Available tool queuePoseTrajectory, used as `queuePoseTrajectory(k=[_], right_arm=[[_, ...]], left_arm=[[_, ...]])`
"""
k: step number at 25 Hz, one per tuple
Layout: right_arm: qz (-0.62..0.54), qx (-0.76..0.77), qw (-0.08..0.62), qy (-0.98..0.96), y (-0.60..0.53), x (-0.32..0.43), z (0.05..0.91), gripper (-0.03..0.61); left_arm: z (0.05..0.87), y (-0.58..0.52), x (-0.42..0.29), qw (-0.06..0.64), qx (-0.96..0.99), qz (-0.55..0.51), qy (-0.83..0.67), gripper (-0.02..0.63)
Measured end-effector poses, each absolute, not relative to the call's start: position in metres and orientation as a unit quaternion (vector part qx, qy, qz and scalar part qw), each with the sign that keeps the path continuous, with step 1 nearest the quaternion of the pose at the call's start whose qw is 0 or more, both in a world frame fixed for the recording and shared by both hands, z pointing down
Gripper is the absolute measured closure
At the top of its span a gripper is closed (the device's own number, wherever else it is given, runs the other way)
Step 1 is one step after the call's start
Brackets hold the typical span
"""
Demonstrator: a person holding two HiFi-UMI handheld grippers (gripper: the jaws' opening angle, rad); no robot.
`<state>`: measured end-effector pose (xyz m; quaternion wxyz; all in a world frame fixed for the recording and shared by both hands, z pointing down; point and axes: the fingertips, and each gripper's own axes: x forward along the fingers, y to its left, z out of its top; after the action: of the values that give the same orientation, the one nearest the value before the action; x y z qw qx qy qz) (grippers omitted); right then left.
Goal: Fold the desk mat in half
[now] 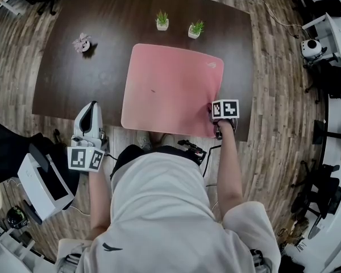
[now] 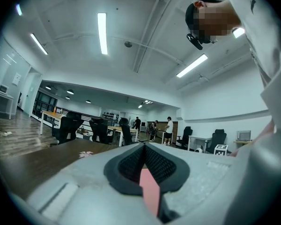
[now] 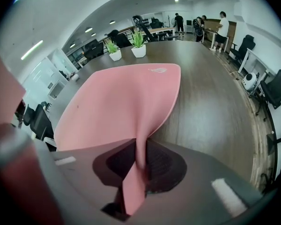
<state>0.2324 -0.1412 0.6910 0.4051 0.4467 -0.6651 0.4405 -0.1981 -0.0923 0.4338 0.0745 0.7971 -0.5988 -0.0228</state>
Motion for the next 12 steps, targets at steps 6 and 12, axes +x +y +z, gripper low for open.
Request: queuePoseTrajectory(k=[6, 12], right_arm=[[0.413, 0.454, 0.412, -0.673, -0.139, 0.227, 0.676, 0.526], [0.451, 0.412, 0.365, -0.702, -0.136, 0.204, 0.638, 0.538]], left_arm=[[0.432, -0.09, -0.2, 0.072, 0.796, -0.024, -0.6, 0.614], [0.432, -0.089, -0.2, 0.071, 0.797, -0.024, -0.599, 0.614]])
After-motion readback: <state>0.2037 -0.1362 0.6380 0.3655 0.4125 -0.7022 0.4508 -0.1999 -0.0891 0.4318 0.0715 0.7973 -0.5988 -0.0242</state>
